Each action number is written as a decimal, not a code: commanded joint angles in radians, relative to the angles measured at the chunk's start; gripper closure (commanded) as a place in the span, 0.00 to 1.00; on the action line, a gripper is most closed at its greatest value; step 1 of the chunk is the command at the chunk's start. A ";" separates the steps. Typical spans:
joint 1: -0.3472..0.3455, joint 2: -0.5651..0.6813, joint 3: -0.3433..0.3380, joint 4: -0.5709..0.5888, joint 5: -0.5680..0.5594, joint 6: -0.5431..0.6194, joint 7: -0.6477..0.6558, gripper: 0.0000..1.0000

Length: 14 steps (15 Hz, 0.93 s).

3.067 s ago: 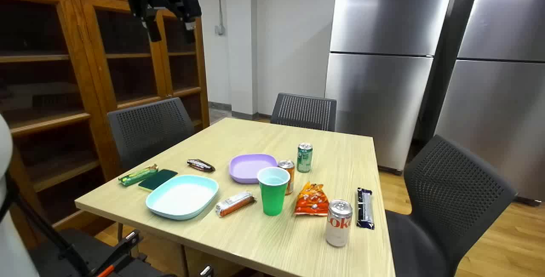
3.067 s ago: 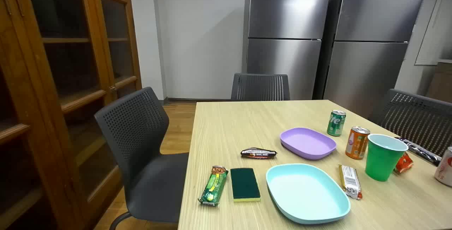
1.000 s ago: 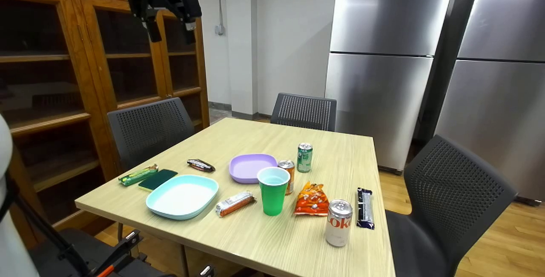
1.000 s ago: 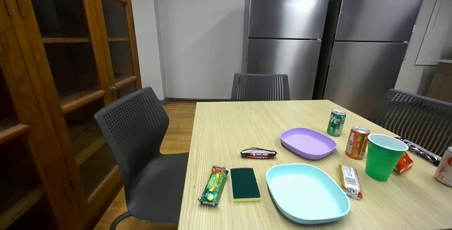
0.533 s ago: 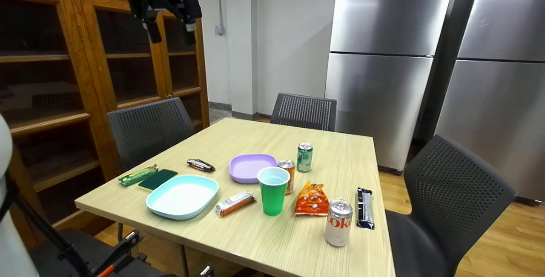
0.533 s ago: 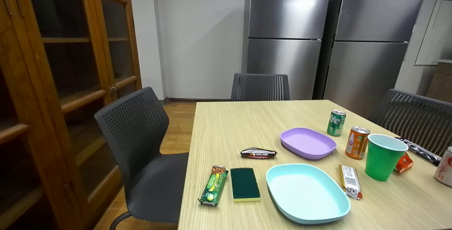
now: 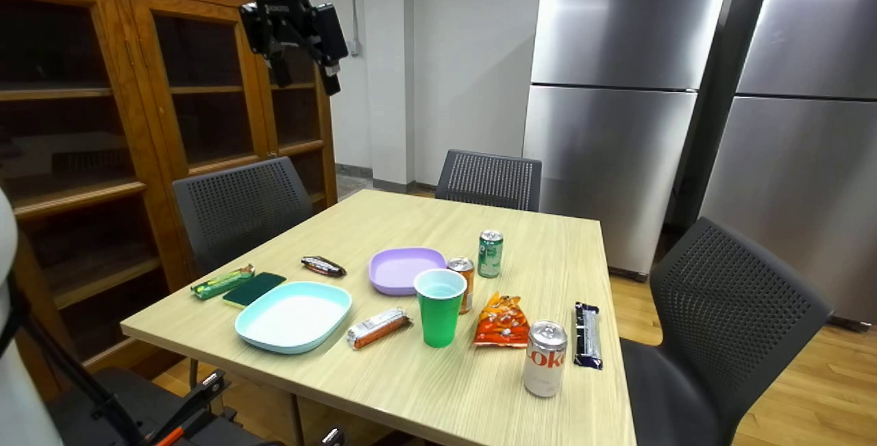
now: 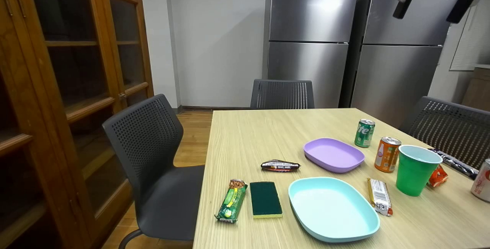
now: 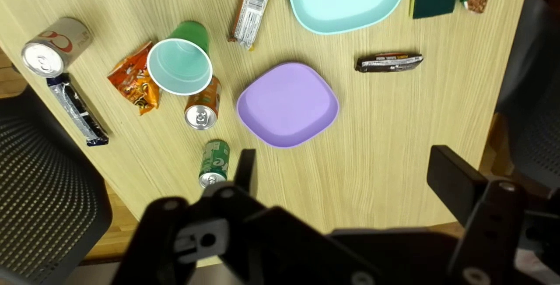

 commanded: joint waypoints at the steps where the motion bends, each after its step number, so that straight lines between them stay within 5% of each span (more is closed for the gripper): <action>1: -0.024 0.081 0.006 -0.035 0.030 0.150 0.052 0.00; 14: -0.095 0.451 -0.010 -0.070 0.020 0.359 0.160 0.00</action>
